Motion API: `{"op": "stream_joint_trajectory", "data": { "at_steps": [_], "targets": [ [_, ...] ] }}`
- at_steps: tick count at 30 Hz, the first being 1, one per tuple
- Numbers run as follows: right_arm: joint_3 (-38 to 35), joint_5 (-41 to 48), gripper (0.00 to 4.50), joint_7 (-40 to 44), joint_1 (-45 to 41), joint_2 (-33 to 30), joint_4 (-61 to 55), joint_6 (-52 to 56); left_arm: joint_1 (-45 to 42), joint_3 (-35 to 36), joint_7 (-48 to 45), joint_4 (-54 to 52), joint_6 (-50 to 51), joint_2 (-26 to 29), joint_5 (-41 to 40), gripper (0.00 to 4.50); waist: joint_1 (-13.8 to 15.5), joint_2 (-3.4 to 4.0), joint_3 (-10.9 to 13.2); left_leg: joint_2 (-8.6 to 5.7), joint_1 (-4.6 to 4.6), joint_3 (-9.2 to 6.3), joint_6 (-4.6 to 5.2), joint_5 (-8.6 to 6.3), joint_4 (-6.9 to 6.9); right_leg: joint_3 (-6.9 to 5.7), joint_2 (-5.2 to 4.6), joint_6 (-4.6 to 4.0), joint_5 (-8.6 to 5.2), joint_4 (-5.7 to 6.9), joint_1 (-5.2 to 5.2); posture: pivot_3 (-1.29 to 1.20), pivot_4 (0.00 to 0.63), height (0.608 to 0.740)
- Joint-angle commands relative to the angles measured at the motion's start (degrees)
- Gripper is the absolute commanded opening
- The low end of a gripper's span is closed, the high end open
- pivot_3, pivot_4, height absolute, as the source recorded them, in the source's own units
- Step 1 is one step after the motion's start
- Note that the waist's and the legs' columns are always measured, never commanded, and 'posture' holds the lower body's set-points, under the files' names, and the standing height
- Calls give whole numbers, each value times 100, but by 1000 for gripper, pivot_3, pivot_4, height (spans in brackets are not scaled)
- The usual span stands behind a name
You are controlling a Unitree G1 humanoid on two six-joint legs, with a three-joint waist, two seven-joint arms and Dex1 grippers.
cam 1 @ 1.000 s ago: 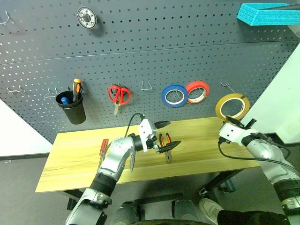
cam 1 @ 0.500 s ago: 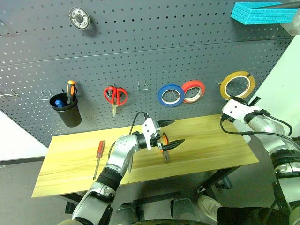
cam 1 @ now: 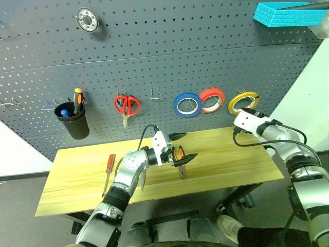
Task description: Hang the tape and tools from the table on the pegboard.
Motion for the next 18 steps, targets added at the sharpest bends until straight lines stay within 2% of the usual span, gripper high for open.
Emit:
{"op": "stream_joint_trajectory", "data": {
  "at_steps": [1, 5, 9, 14, 16, 18],
  "targets": [
    [51, -54, 4123, -209, 18, -159, -435, -278, 21, 139, 72, -275, -53, 52, -75, 4500, -3, 1, 0, 0, 0, 0, 0, 0, 0, 0, 0, 0, 0, 0, 0, -180, 0, 739],
    [-26, 273, 4123, 183, 678, -249, -1252, -599, 159, 252, 146, -410, -22, 192, -116, 4500, 9, 0, 0, 0, 0, -3, 0, 0, -4, 0, 1, 1, 0, 0, -1, -186, 0, 739],
    [-24, 1041, 4123, 1256, 1689, -202, -2635, -390, 404, 426, 168, -624, 167, 451, -222, 4500, 2, 0, -1, 1, 2, -3, 0, 0, -5, -1, 1, 10, -5, 0, 1, -206, 0, 739],
    [-6, 1945, 4123, 2174, 2386, 421, -4049, 1337, 767, 605, 64, -704, 346, 958, -240, 4500, -99, 1, -1, 6, 6, -2, 0, 0, 3, 4, 5, 25, -4, 5, 2, -227, 0, 739],
    [27, 2204, 4489, 2487, 2442, 679, -4389, 2254, 862, 696, 68, -684, 399, 1145, -253, 4500, -138, 1, -1, 5, 9, -15, 0, 0, 9, 3, 11, 21, -2, 14, 4, -229, 0, 739],
    [129, 2234, 4489, 2682, 2480, 841, -4681, 3137, 933, 762, 97, -653, 430, 1309, -222, 4500, -135, 1, -1, 3, 11, -34, 0, 0, 14, 3, 20, 9, 3, 15, 4, -232, 0, 739]
  ]
}}
